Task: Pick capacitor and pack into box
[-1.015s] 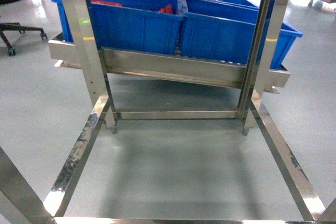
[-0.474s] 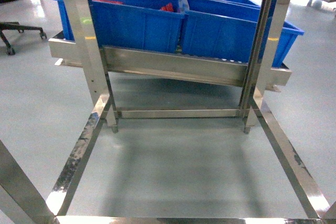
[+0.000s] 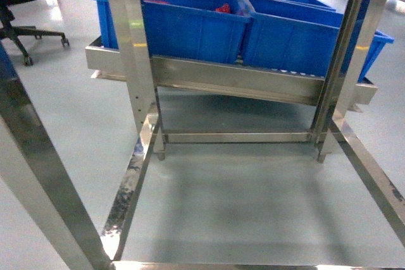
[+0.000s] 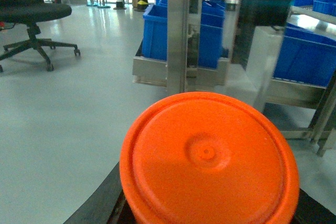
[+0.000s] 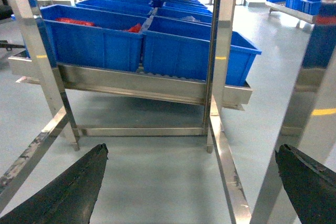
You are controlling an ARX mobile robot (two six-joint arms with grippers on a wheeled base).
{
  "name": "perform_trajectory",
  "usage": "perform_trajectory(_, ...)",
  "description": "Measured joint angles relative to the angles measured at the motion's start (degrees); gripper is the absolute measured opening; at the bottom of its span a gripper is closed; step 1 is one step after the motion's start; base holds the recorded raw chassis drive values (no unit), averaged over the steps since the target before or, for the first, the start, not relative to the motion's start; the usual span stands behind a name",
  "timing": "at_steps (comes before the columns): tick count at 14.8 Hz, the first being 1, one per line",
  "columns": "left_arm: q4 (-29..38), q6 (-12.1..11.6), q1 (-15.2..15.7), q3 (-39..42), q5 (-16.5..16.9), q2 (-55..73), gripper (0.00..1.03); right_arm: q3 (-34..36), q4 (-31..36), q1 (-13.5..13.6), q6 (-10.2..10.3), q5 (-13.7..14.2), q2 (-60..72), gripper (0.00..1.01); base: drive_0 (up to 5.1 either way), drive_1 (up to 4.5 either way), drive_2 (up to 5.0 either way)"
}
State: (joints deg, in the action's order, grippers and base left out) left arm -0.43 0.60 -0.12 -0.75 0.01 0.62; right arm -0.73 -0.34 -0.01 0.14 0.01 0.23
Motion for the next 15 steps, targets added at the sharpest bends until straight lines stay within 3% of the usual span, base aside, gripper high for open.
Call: perform_trajectory(15,-0.04,0.00,0.00,0.00,-0.02,0.00,0.44,0.00,0.11,0.00,0.00,0.00,0.00,0.98,-4.9,2.52,2.5)
